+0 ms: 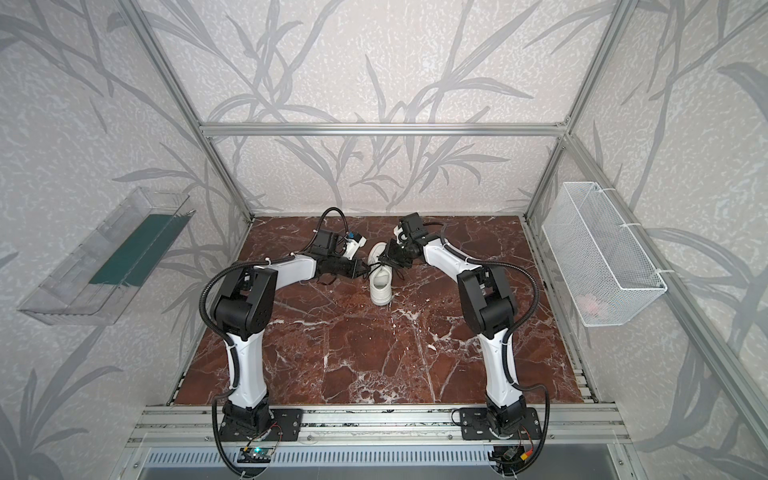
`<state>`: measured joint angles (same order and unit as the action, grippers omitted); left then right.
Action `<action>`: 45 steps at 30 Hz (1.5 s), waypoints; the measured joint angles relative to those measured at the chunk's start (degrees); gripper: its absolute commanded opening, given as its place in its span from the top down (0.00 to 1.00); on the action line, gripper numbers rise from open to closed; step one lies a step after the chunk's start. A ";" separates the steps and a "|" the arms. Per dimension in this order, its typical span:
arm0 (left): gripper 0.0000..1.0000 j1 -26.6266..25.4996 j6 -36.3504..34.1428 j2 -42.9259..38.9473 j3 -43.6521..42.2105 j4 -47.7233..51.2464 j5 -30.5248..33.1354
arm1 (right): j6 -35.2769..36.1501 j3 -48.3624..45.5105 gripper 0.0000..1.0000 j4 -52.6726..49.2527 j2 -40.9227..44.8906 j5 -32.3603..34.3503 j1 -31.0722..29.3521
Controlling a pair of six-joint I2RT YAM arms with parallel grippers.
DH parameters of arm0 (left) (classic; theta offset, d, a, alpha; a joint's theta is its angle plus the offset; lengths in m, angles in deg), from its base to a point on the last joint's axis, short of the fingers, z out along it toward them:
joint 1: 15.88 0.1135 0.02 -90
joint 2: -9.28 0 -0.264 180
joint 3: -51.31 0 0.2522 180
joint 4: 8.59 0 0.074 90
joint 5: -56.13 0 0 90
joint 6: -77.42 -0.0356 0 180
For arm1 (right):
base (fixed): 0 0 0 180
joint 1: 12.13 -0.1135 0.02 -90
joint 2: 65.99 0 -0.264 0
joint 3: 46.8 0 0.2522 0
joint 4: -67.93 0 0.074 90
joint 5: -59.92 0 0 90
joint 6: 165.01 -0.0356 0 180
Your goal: Tie the shoes
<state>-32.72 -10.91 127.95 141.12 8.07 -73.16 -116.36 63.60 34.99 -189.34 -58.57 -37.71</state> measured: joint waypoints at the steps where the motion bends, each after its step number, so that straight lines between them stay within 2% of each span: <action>1: 0.96 0.00 -0.52 -0.24 0.00 0.57 0.28 | 0.44 0.46 0.74 -0.37 -0.35 0.22 -0.04; 5: 0.97 0.00 -1.99 -0.63 0.50 3.23 1.25 | 1.95 1.88 0.82 -2.03 -1.38 1.29 -0.52; 10: 0.97 0.00 -3.58 -1.05 1.40 6.51 2.67 | 3.13 2.99 0.84 -3.89 -1.92 2.47 -0.98; 28: 0.98 -0.37 -12.22 -2.14 6.43 18.16 8.44 | 9.62 8.79 0.88 -11.37 -4.50 8.79 -3.21; 45: 1.00 -0.42 -18.10 -2.56 8.79 25.88 13.14 | 11.10 10.45 0.89 -13.70 -5.22 11.50 -3.63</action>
<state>-33.14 -29.01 125.39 149.91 33.95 -60.02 -105.25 74.05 21.28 -194.56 -47.07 -41.34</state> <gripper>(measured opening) 0.047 0.107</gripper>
